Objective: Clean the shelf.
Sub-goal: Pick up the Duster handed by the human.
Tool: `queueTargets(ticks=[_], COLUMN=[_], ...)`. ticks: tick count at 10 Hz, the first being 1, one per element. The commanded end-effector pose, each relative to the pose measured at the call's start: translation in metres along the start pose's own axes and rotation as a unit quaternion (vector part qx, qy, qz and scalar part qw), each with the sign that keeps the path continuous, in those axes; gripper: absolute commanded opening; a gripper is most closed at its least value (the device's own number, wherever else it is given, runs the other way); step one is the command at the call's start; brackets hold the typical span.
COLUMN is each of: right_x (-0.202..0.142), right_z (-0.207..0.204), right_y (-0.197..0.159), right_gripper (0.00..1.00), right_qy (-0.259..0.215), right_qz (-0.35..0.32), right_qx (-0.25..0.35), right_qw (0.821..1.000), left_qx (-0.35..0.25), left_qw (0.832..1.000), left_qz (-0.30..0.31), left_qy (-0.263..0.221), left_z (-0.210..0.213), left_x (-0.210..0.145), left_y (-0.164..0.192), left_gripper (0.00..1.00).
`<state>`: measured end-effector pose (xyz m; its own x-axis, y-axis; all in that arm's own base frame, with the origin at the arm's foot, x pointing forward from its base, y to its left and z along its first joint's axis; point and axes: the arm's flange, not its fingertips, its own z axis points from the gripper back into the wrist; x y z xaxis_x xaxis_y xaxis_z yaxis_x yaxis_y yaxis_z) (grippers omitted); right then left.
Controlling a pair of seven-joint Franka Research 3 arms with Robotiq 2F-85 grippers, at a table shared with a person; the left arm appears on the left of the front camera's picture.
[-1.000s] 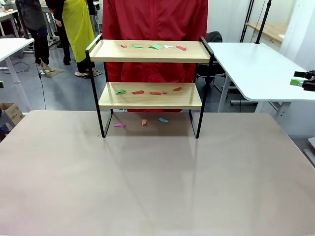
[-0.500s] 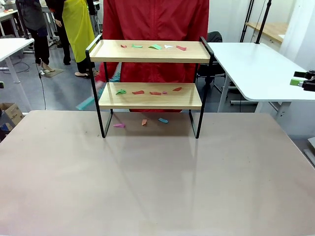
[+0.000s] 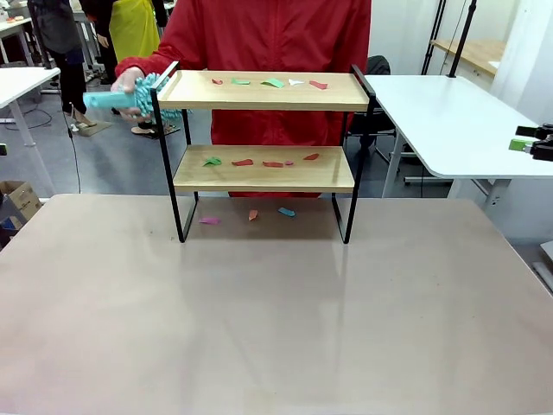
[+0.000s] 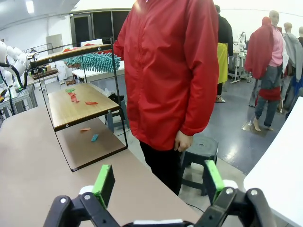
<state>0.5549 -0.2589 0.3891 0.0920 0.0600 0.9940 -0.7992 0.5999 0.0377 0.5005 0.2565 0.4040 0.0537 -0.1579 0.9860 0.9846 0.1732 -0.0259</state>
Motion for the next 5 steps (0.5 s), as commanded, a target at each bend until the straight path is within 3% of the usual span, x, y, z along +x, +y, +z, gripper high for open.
queueTargets(ticks=[1,5], right_x=[0.0007,0.0007], right_z=[-0.0007,-0.0007], right_y=[0.0010,0.0010], right_gripper=[1.00,1.00], right_qy=[-0.001,-0.001], right_qz=[0.000,0.000], right_qx=[0.000,0.000], right_qw=[1.000,1.000], left_qx=[-0.001,-0.001], left_qw=[1.000,1.000], left_qz=[-0.001,-0.001], left_qy=[0.003,0.003], left_z=[0.0002,0.0002], left_x=[0.0020,0.0020], left_y=[-0.0006,-0.0006], left_gripper=[1.00,1.00])
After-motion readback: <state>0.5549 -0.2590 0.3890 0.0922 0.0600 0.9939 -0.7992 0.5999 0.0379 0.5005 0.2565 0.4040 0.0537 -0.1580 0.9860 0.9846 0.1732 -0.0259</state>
